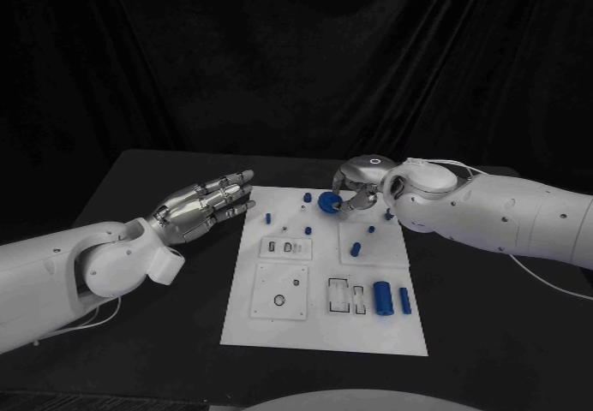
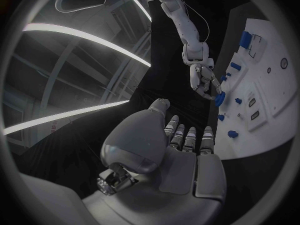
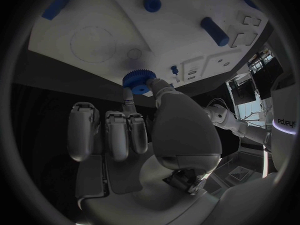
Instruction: Assemble the parts on the task board
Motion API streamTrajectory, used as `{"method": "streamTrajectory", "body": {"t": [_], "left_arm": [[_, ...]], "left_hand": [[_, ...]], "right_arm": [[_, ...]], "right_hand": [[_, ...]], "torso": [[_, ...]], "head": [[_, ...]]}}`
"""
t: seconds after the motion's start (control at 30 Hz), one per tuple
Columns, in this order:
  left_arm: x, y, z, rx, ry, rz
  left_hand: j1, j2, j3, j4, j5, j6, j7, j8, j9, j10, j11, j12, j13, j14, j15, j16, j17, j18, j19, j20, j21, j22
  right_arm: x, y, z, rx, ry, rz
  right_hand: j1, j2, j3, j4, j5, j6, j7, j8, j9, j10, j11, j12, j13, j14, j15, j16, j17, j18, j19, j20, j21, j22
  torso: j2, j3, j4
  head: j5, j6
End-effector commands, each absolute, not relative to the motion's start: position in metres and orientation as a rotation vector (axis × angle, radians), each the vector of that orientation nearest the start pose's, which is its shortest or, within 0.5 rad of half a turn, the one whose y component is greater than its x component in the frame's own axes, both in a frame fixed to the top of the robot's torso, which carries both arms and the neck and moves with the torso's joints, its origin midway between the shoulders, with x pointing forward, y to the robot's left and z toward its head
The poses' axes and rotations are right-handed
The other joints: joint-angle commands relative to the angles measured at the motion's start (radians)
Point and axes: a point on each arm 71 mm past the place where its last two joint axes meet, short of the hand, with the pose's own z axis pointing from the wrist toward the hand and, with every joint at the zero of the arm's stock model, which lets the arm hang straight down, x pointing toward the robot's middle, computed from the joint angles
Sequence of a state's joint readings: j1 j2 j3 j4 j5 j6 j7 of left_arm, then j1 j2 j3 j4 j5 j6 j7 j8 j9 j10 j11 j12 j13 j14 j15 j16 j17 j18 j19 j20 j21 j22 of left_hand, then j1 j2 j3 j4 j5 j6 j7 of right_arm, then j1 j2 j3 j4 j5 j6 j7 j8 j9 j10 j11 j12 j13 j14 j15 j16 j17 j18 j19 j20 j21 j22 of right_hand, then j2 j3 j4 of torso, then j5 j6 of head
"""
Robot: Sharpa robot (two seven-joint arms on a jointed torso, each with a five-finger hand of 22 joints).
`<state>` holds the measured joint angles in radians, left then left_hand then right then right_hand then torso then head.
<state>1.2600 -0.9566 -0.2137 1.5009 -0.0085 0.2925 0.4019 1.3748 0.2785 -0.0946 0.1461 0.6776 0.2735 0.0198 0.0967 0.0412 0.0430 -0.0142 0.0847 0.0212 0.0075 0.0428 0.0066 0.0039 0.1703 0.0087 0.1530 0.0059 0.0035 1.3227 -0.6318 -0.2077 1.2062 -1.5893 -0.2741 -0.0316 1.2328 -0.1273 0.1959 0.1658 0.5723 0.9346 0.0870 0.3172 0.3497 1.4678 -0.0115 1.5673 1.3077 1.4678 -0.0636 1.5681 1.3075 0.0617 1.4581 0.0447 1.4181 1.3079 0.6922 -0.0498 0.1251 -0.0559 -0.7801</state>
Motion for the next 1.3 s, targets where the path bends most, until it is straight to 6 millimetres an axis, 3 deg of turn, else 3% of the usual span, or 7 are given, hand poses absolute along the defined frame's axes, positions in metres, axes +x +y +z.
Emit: {"method": "streamTrajectory", "body": {"t": [0.03, 0.23, 0.43, 1.0, 1.13, 1.27, 1.3], "left_arm": [[0.457, 0.244, -0.205, -0.996, 1.764, -1.938], [0.457, 0.244, -0.206, -0.997, 1.766, -1.937], [0.457, 0.242, -0.206, -0.994, 1.768, -1.942], [0.457, 0.239, -0.206, -0.991, 1.774, -1.948], [0.457, 0.239, -0.206, -0.992, 1.773, -1.947], [0.457, 0.24, -0.206, -0.992, 1.773, -1.946], [0.457, 0.239, -0.206, -0.992, 1.774, -1.946]], "left_hand": [[-0.011, 0.003, 0.006, 0.0, 0.004, 0.002, 0.006, 0.003, 0.0, -0.001, 0.004, 0.003, 0.001, 0.001, 0.003, 0.003, 0.001, 0.009, 0.001, 0.006, -0.001, 0.001], [-0.011, 0.003, 0.008, -0.001, 0.004, 0.003, 0.007, 0.004, 0.001, 0.0, 0.005, 0.004, 0.001, 0.002, 0.003, 0.003, 0.002, 0.009, 0.001, 0.007, -0.001, 0.001], [-0.011, 0.003, 0.008, -0.001, 0.004, 0.003, 0.007, 0.004, 0.001, 0.0, 0.005, 0.004, 0.001, 0.002, 0.003, 0.003, 0.002, 0.009, 0.001, 0.007, -0.001, 0.001], [-0.012, 0.003, 0.01, -0.002, 0.004, 0.004, 0.008, 0.006, 0.001, 0.001, 0.006, 0.006, 0.002, 0.002, 0.004, 0.004, 0.002, 0.009, 0.002, 0.007, 0.0, 0.001], [-0.012, 0.003, 0.01, -0.002, 0.004, 0.004, 0.008, 0.006, 0.001, 0.001, 0.006, 0.006, 0.002, 0.002, 0.004, 0.004, 0.002, 0.009, 0.002, 0.007, 0.0, 0.001], [-0.012, 0.003, 0.01, -0.002, 0.004, 0.004, 0.008, 0.006, 0.001, 0.001, 0.006, 0.006, 0.002, 0.002, 0.004, 0.004, 0.002, 0.009, 0.002, 0.007, 0.0, 0.001], [-0.012, 0.003, 0.01, -0.002, 0.004, 0.004, 0.008, 0.006, 0.001, 0.001, 0.006, 0.006, 0.002, 0.002, 0.004, 0.004, 0.002, 0.009, 0.002, 0.007, 0.0, 0.001]], "right_arm": [[0.542, -0.177, -0.195, -0.456, 1.673, 0.464], [0.543, -0.162, -0.196, -0.479, 1.677, 0.482], [0.546, -0.15, -0.198, -0.494, 1.684, 0.49], [0.551, -0.128, -0.203, -0.511, 1.691, 0.493], [0.551, -0.127, -0.203, -0.513, 1.698, 0.491], [0.551, -0.128, -0.204, -0.513, 1.699, 0.491], [0.551, -0.128, -0.204, -0.514, 1.698, 0.492]], "right_hand": [[0.006, 0.011, 0.008, -0.001, -0.003, 0.004, -0.011, -0.001, 0.029, 0.103, 0.004, 0.004, 0.263, 0.103, -0.001, 0.003, 0.263, -0.018, 0.01, 0.0, 0.006, 0.164], [0.008, 0.011, 0.013, -0.002, -0.006, 0.001, -0.008, -0.005, 0.029, 0.103, 0.008, 0.004, 0.263, 0.103, 0.002, 0.003, 0.263, -0.019, 0.011, 0.003, 0.009, 0.166], [0.008, 0.012, 0.018, -0.003, -0.012, -0.007, -0.003, -0.012, 0.027, 0.103, 0.012, 0.004, 0.263, 0.103, 0.006, 0.003, 0.263, -0.019, 0.012, 0.006, 0.01, 0.168], [0.009, 0.012, 0.029, -0.007, -0.032, -0.024, 0.006, -0.035, 0.019, 0.103, 0.021, 0.004, 0.263, 0.103, 0.014, 0.003, 0.263, -0.019, 0.011, 0.014, 0.008, 0.169], [0.005, 0.008, 0.036, -0.011, -0.059, -0.069, 0.015, -0.073, 0.005, 0.103, 0.026, 0.004, 0.263, 0.103, 0.019, 0.003, 0.263, -0.017, 0.006, 0.02, 0.002, 0.168], [0.0, 0.007, 0.038, -0.015, -0.086, -0.115, 0.011, -0.106, -0.007, 0.103, 0.024, 0.004, 0.263, 0.103, 0.018, 0.003, 0.263, -0.015, 0.002, 0.021, -0.004, 0.166], [-0.002, 0.008, 0.037, -0.016, -0.11, -0.143, 0.01, -0.123, -0.015, 0.103, 0.023, 0.004, 0.263, 0.103, 0.018, 0.003, 0.263, -0.014, 0.0, 0.021, -0.007, 0.166]], "torso": [[0.0, -0.0002, 0.0], [0.0, 0.0, -0.0015], [0.0, 0.0001, 0.0022], [0.0, -0.0001, -0.0007], [0.0, -0.0001, -0.0008], [0.0, -0.0002, -0.0007], [0.0, -0.0003, -0.0011]], "head": [[0.0, -0.003], [0.003, -0.009], [-0.002, -0.012], [-0.002, -0.017], [-0.002, -0.019], [-0.002, -0.019], [-0.002, -0.019]]}}
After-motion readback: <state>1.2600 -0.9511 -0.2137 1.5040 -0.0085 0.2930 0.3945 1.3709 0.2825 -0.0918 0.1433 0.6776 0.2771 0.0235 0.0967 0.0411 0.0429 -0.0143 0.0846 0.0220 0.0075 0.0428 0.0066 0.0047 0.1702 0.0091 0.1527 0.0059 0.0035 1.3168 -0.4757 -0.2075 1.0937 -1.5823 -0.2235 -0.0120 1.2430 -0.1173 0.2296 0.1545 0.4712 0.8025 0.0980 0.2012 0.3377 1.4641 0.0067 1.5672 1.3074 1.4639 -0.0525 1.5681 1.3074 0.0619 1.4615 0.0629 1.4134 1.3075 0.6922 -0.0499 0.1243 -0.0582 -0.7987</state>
